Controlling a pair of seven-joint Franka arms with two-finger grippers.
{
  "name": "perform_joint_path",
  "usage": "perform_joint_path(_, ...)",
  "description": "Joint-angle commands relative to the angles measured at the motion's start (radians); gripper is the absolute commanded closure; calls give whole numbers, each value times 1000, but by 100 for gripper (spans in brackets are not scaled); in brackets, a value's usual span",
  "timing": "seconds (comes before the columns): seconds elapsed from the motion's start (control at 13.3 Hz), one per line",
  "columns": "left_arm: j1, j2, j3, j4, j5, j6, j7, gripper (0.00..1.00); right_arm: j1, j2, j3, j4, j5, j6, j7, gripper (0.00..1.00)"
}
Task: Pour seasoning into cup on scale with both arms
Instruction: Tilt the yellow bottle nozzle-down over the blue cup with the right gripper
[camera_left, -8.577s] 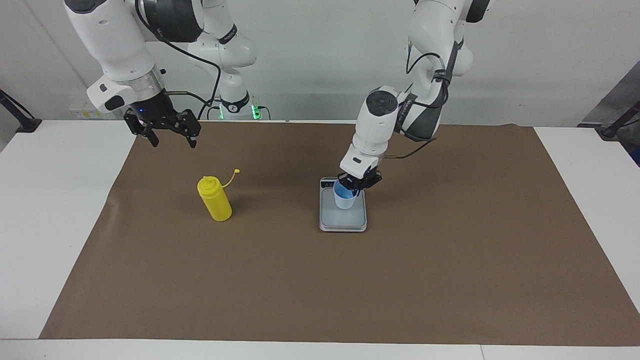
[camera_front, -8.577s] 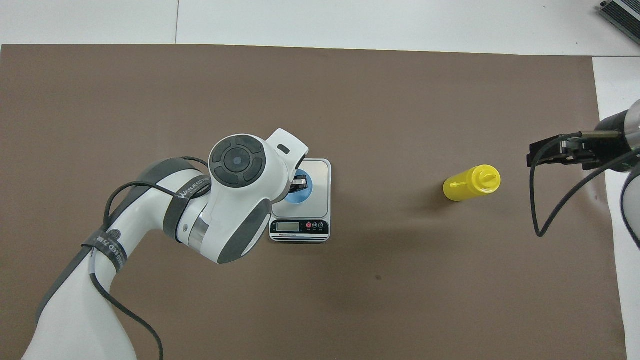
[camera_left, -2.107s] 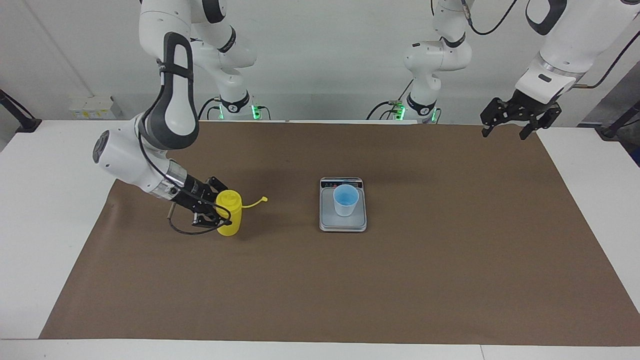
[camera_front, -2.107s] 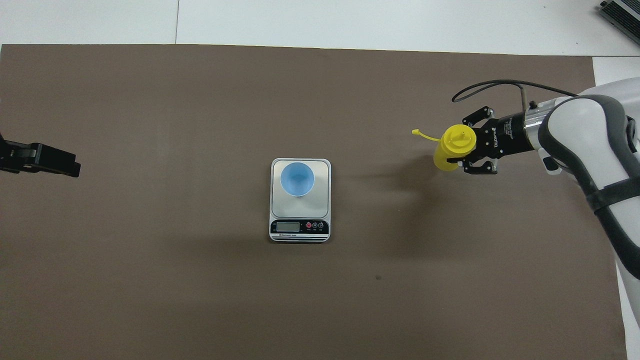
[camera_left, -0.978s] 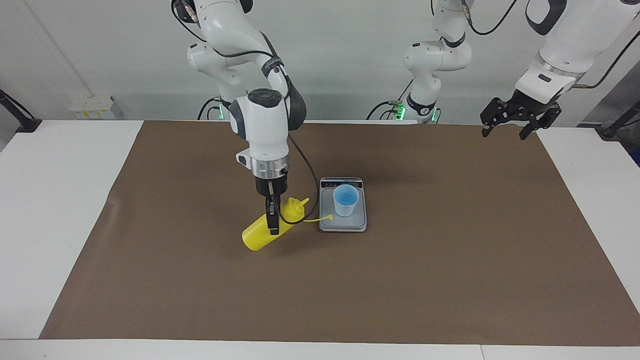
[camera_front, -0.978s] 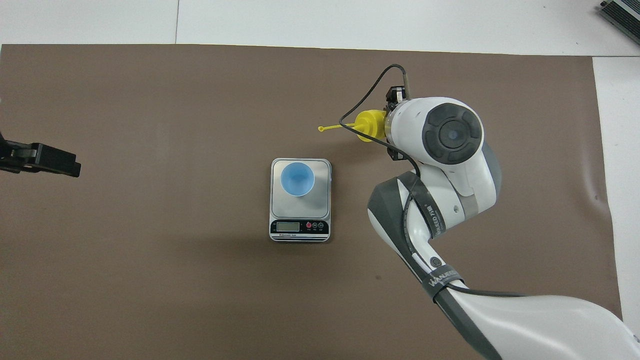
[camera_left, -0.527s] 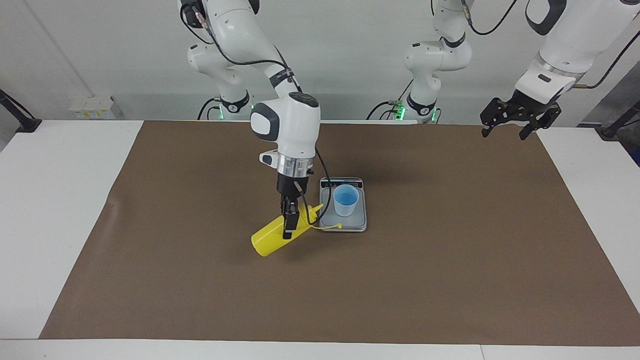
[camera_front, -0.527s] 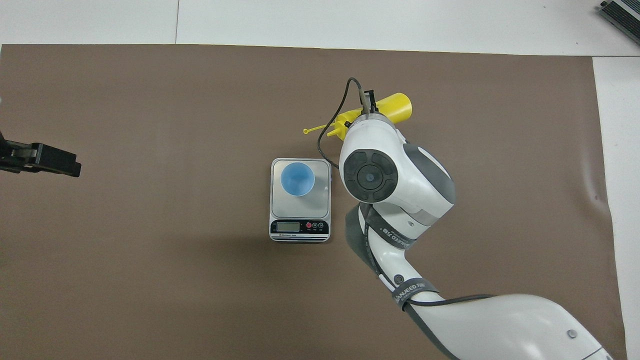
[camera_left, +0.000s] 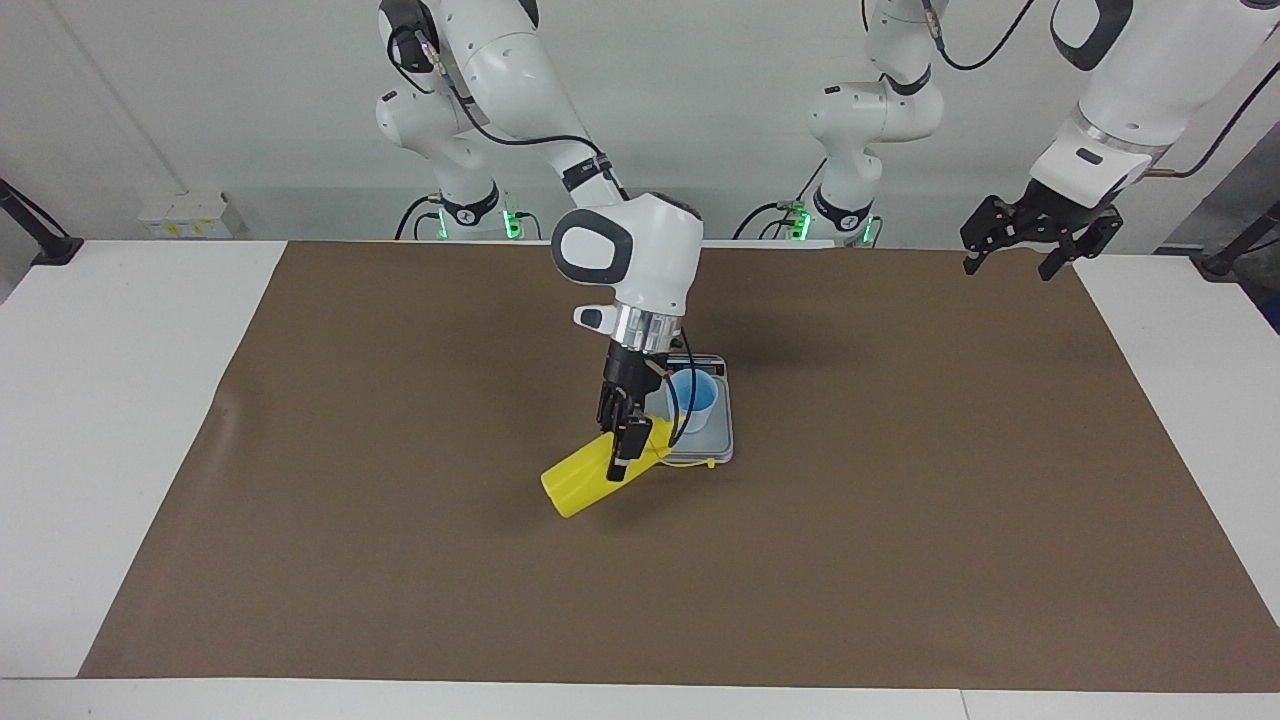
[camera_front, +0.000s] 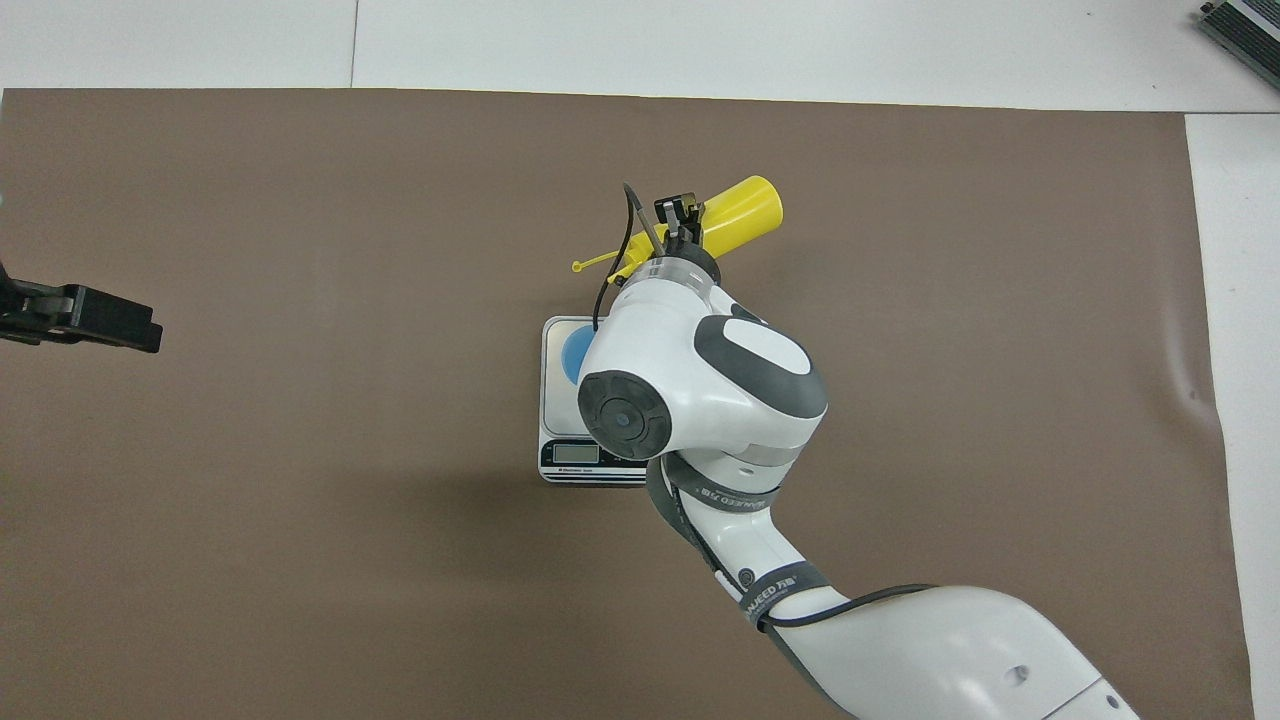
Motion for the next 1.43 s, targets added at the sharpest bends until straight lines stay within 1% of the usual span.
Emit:
perform_joint_path(0.0,9,4,-5,0,-17,13,8,0,45,0,-3,27,-72,-59,20,100)
perform_joint_path(0.3,9,4,-5,-1,-17,13,8,0,84,-19,-2,1,-149,-90,19,100)
perform_joint_path(0.45,9,4,-5,-1,-17,13,8,0,81,-28,-2,-25,-225,-84,19,100)
perform_joint_path(0.6,9,4,-5,-1,-17,13,8,0,82,-31,-2,-42,-262,-81,19,100)
perform_joint_path(0.68,9,4,-5,-1,-17,13,8,0,87,-39,-2,-56,-275,-81,19,100)
perform_joint_path(0.83,9,4,-5,-1,-17,15,8,0,93,-60,0,-103,-353,-78,19,100)
perform_joint_path(0.98,9,2,-5,-1,-17,15,8,0,99,-66,1,-117,-365,-76,19,100)
perform_joint_path(1.2,9,2,-7,-1,-17,16,6,0,116,-82,1,-159,-455,-56,5,100)
perform_joint_path(1.35,9,2,-7,-3,-17,18,6,0,116,-82,1,-159,-470,-48,-7,100)
